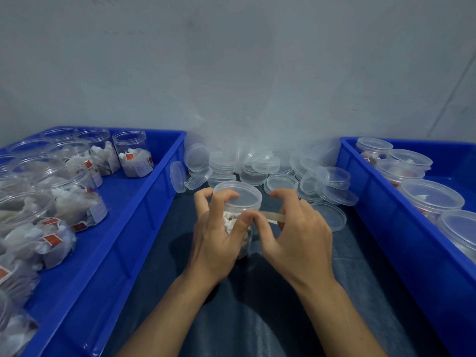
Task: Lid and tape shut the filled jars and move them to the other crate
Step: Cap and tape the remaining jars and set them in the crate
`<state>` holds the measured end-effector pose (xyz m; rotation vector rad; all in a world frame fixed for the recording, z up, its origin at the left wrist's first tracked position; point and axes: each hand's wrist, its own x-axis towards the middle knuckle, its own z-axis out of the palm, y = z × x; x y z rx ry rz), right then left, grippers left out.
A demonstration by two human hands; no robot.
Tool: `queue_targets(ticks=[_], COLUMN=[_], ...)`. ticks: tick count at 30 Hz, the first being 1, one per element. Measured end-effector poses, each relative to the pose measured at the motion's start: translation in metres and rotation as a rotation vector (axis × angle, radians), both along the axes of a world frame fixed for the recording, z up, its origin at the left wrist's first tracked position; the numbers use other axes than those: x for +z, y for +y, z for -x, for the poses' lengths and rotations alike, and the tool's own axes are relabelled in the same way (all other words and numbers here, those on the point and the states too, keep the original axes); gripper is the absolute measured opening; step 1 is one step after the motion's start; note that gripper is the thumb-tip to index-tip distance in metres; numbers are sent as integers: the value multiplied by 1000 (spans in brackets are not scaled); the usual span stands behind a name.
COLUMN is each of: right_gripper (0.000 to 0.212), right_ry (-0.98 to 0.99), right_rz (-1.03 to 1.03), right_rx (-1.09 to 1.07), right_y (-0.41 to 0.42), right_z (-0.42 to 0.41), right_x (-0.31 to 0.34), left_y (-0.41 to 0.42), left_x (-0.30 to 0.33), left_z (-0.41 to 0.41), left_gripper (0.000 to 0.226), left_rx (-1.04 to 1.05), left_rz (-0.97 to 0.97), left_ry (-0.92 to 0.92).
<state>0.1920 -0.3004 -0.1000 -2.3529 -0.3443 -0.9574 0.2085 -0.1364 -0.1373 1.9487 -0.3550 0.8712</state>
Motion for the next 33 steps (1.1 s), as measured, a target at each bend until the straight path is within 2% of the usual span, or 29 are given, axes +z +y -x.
queue_targets(ticks=[9, 16, 21, 29, 33], right_gripper=[36, 47, 32, 30, 32], right_ry=[-22, 6, -51, -93, -67], right_rz=[88, 73, 88, 117, 120], right_rx=[27, 70, 42, 22, 16], right_y=[3, 1, 2, -4, -7], right_z=[1, 4, 2, -4, -4], right_x=[3, 9, 8, 5, 5], left_y=[-4, -6, -5, -6, -7], left_x=[3, 7, 10, 16, 16], left_z=[2, 5, 5, 8, 8], left_gripper=[47, 38, 35, 22, 26], left_rx=[51, 98, 125, 44, 18], left_rz=[-3, 34, 65, 123, 148], left_ry=[-5, -16, 1, 69, 107])
